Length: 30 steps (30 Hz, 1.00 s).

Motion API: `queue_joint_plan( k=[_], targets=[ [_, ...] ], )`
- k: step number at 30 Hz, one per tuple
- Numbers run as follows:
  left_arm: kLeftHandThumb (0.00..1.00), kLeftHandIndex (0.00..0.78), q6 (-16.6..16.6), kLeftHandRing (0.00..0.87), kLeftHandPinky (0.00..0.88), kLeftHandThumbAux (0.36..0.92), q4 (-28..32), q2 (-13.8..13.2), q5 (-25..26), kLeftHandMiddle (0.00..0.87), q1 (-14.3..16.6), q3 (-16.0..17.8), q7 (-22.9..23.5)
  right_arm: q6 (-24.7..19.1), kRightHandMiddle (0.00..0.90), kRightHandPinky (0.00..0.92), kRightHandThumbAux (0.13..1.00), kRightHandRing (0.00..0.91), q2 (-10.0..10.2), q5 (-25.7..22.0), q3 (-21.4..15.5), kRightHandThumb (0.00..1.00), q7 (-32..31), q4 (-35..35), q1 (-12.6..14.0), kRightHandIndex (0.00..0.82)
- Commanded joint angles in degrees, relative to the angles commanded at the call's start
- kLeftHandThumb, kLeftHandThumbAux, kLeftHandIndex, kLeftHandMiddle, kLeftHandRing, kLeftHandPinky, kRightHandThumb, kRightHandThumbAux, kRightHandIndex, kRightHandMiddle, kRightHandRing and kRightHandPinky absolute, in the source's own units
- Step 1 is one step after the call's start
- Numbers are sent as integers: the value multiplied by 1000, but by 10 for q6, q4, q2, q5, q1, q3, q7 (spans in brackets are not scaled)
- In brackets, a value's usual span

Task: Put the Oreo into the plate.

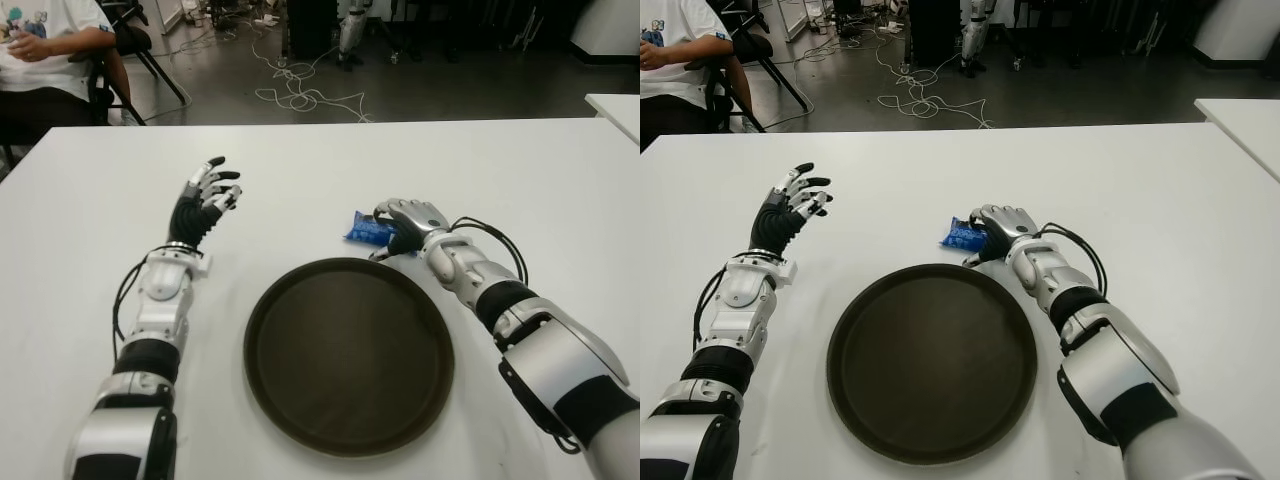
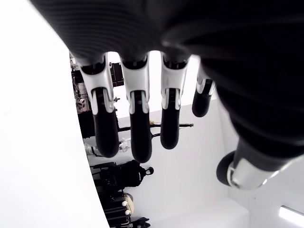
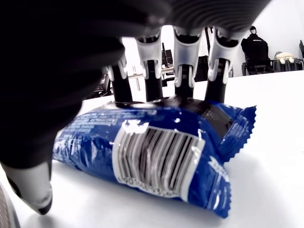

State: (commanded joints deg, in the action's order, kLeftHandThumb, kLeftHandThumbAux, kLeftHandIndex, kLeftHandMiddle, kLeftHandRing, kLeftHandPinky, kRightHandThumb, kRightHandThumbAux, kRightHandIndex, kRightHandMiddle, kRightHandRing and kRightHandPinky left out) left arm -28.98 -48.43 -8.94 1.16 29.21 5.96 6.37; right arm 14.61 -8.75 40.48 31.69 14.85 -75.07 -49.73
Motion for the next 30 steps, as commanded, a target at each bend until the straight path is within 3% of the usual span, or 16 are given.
queue_joint_plan(
  k=[9,17,30],
  targets=[
    [252,147,2,318,384,611,0,0,0,274,0,0,-1,2,369,384,678,393,1,-1,-6,3,2,-3,0,280],
    [264,140,6,319,393,618,5,1,1,278,-2,0,-1,-2,313,305,648,325,2,-1,-10,0,1,-5,0,247],
    [250,139,9,330,395,606,12,1,5,281,-4,0,7,0,325,339,650,346,1,-1,-11,2,1,-5,0,248]
  ],
)
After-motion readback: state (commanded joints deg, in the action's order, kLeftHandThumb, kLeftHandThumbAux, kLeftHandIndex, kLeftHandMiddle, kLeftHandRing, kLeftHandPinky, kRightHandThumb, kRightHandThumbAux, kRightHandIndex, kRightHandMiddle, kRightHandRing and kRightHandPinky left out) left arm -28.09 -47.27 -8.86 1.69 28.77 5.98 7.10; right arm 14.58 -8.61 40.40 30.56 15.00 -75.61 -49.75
